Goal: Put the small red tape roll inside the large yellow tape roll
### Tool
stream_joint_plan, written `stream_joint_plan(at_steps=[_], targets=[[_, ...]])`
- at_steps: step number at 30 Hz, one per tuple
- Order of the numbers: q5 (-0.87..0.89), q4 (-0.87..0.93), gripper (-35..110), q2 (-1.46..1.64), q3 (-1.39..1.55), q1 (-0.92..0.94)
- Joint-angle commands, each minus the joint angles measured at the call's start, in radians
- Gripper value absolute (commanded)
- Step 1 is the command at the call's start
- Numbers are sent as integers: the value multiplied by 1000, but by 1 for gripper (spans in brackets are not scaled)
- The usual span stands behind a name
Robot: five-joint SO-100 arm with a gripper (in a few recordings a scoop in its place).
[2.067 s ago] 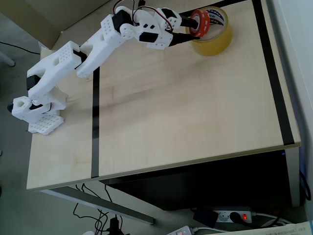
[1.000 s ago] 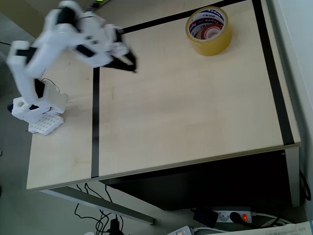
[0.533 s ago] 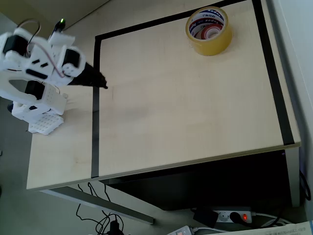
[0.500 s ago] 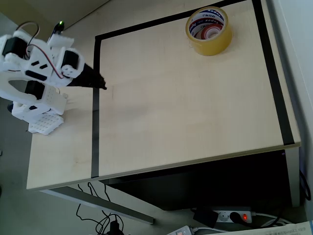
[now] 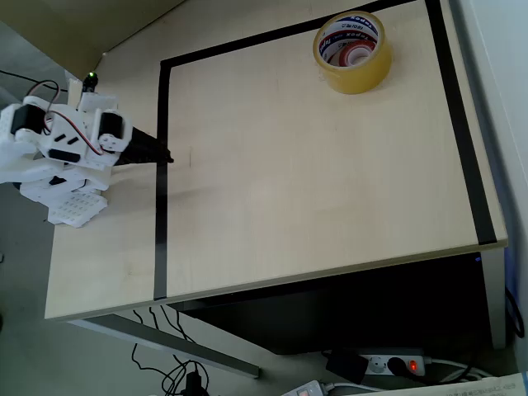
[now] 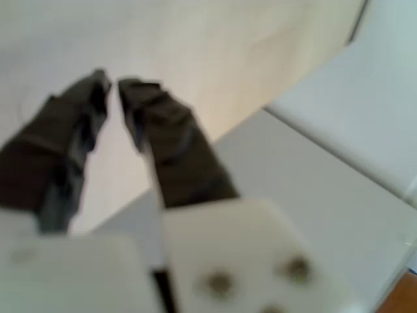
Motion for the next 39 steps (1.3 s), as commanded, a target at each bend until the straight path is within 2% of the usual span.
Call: stream_joint_plan(at_steps=[1, 4, 9, 10, 14, 23, 33, 39], targets=[[2, -31, 0, 48, 55, 9], [2, -32, 0, 48, 124, 34], [28, 150, 0, 48, 126, 37], [83, 160, 0, 48, 126, 31], [86, 158, 0, 48, 126, 32], [86, 160, 0, 49, 126, -301], [87, 160, 0, 51, 126, -115], [87, 160, 0, 51, 126, -115]])
